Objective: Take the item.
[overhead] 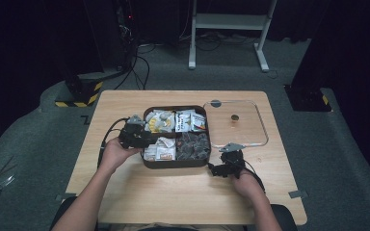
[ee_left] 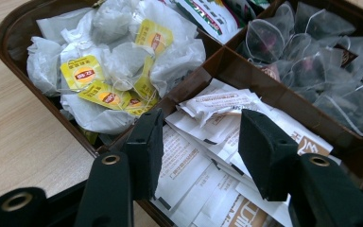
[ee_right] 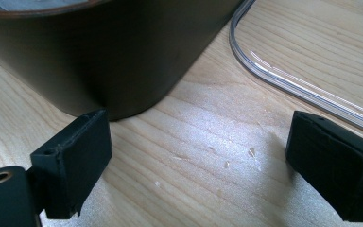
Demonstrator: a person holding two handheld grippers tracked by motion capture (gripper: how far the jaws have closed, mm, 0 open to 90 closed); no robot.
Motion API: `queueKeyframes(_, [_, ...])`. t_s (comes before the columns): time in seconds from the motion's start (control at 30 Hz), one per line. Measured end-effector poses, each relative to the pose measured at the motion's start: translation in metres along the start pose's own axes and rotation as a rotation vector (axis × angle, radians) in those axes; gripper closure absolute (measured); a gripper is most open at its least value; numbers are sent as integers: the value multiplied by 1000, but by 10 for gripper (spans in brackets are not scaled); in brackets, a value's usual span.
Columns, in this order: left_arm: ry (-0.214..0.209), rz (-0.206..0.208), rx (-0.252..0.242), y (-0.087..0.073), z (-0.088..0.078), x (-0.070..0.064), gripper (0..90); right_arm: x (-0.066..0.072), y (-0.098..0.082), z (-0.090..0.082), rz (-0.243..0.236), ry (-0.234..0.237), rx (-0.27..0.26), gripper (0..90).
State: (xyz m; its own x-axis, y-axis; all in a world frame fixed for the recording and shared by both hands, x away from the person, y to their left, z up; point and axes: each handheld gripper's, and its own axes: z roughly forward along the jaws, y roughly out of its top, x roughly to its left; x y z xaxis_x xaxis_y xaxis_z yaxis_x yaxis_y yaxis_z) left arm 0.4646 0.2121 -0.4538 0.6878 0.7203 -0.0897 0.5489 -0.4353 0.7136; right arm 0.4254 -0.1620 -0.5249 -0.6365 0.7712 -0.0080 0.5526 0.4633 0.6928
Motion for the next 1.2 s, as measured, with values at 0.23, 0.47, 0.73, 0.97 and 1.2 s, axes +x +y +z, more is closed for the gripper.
queueKeyframes(0.23, [-34,-13,6,-2,10,3,569,0,0,0,0,-1,0,77])
queueKeyframes(0.47, [-50,2,15,0,19,2,626,2,-1,-1,9,-8,2,78])
queueKeyframes(0.73, [-83,36,35,0,30,3,746,3,-4,-4,13,-13,3,78])
queueKeyframes(0.97, [-81,45,37,1,32,5,834,4,-5,-5,13,-15,1,78])
queueKeyframes(1.2, [-79,46,50,3,33,5,887,4,-5,-5,13,-16,1,78])
